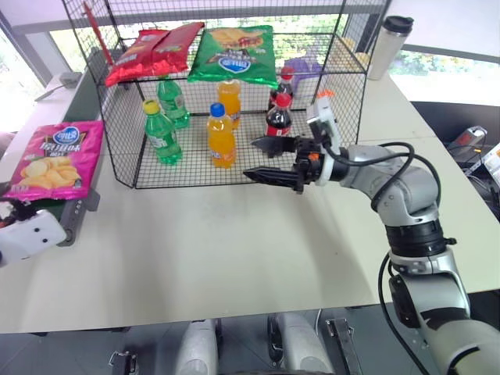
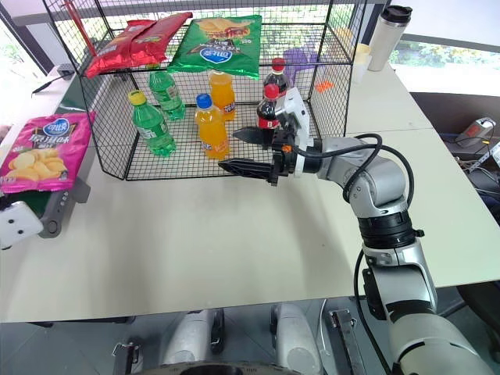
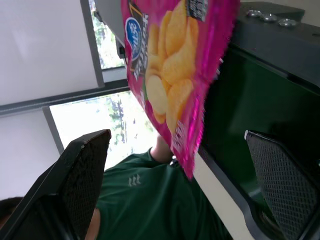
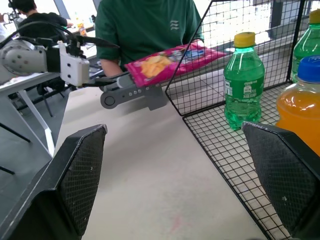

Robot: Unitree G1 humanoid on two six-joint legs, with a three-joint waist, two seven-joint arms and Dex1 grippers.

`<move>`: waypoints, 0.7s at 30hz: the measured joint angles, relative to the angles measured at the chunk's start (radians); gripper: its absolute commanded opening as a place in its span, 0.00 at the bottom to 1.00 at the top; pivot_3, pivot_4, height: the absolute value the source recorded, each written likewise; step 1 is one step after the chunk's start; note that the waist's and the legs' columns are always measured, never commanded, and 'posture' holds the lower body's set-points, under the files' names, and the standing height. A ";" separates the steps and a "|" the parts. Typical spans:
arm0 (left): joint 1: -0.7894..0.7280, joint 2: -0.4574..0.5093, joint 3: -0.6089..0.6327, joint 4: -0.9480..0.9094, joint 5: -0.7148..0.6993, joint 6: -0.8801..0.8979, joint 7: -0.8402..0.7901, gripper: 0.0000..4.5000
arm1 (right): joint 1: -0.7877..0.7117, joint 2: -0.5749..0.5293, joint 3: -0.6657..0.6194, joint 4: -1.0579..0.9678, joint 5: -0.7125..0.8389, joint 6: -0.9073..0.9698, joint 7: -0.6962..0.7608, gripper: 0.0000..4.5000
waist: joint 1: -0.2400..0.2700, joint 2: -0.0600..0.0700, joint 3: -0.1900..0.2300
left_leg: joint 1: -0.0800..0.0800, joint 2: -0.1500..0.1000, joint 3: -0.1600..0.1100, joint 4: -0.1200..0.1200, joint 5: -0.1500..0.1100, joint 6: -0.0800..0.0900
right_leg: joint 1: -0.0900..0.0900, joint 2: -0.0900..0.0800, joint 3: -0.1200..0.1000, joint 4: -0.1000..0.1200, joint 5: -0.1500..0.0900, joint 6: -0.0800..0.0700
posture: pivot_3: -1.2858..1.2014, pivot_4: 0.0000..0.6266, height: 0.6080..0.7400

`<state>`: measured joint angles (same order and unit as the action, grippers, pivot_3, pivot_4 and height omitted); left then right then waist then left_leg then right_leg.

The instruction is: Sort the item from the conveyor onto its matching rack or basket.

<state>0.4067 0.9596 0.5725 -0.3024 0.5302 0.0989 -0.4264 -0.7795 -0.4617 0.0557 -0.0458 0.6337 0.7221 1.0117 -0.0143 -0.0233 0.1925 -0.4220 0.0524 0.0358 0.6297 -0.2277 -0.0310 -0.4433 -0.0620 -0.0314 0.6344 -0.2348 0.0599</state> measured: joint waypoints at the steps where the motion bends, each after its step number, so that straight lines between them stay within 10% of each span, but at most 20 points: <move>1: -0.009 -0.002 -0.011 0.009 0.006 0.000 0.004 0.99 | 0.000 0.000 -0.003 -0.004 0.001 0.002 -0.003 1.00 | 0.000 0.000 0.000 | 0.000 0.000 0.000 0.000 0.000 0.000 | 0.000 0.000 0.000 0.000 0.000 0.000 | 0.52 0.24 1.00; 10: -0.109 -0.005 -0.085 0.085 0.028 -0.016 0.039 0.99 | 0.022 -0.013 -0.024 -0.032 0.003 0.008 -0.026 1.00 | 0.004 0.000 0.000 | 0.003 0.000 0.000 0.002 0.000 0.000 | 0.001 0.000 0.000 0.004 0.000 0.001 | 0.52 0.24 1.00; 21: -0.265 -0.016 -0.260 0.245 0.060 -0.041 0.119 0.01 | 0.036 -0.018 -0.030 -0.043 0.003 0.008 -0.054 1.00 | 0.003 0.001 -0.001 | 0.005 0.000 0.000 0.003 0.000 0.000 | 0.001 0.000 0.000 0.011 0.001 0.001 | 0.52 0.24 1.00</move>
<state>0.1421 0.9438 0.3130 -0.0573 0.5901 0.0582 -0.3075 -0.7431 -0.4798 0.0254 -0.0892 0.6363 0.7297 0.9577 -0.0112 -0.0227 0.1917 -0.4169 0.0521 0.0359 0.6323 -0.2275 -0.0308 -0.4424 -0.0623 -0.0312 0.6457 -0.2342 0.0614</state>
